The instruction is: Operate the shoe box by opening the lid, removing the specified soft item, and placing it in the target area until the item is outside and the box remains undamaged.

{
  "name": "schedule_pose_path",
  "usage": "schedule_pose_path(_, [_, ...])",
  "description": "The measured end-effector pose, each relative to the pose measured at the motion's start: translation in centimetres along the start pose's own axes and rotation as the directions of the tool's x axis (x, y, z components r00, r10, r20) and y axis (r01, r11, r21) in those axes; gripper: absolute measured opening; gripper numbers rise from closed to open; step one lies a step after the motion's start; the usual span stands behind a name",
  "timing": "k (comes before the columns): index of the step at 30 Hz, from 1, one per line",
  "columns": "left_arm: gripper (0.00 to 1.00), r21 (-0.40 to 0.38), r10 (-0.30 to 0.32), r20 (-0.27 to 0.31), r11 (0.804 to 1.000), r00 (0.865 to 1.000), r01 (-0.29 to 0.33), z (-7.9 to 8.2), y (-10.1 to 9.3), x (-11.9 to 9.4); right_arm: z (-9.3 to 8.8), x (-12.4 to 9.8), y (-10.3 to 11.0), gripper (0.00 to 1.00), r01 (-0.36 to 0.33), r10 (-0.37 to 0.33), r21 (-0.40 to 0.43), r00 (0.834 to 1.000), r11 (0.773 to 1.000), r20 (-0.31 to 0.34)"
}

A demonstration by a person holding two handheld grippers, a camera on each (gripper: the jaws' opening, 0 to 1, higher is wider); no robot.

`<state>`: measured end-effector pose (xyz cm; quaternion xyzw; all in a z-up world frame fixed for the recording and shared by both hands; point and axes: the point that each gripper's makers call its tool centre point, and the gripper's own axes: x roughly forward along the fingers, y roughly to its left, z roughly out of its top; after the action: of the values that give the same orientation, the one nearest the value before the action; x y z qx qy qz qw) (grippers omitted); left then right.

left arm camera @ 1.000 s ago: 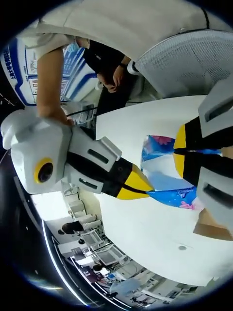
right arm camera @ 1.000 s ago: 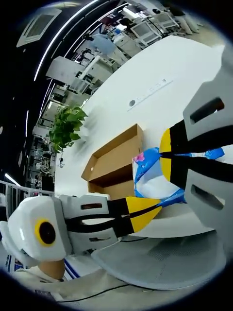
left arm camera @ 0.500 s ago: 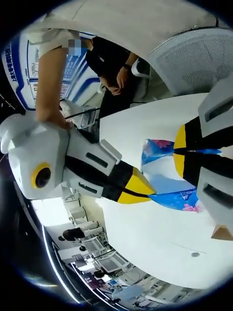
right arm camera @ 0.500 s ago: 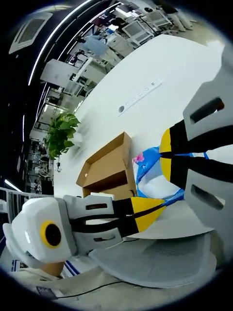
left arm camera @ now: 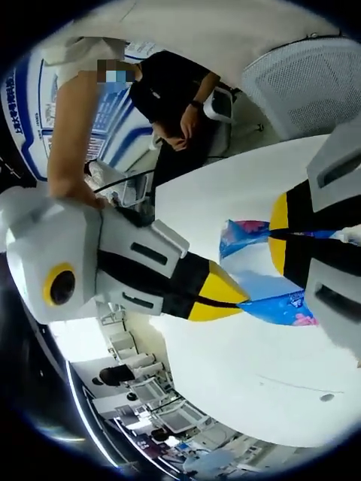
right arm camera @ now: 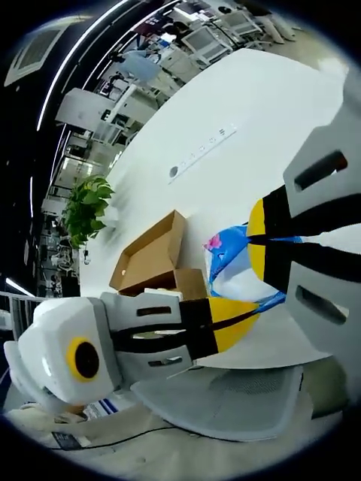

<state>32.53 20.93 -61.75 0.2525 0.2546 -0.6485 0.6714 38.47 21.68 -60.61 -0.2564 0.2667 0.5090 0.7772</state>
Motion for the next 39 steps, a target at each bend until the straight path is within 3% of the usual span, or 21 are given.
schedule_pose_path(15, [0.00,-0.017,-0.054,-0.006,0.998,0.999,0.054,1.4,1.5,4.3,-3.6,-0.2,-3.0,0.00,-0.012,0.012,0.002,0.999,1.000,-0.032])
schedule_pose_path(39, [0.00,-0.076,-0.149,-0.004,0.986,0.989,0.149,3.1,2.7,10.5,-9.3,-1.4,-5.7,0.00,-0.013,0.018,0.049,0.995,0.999,-0.102])
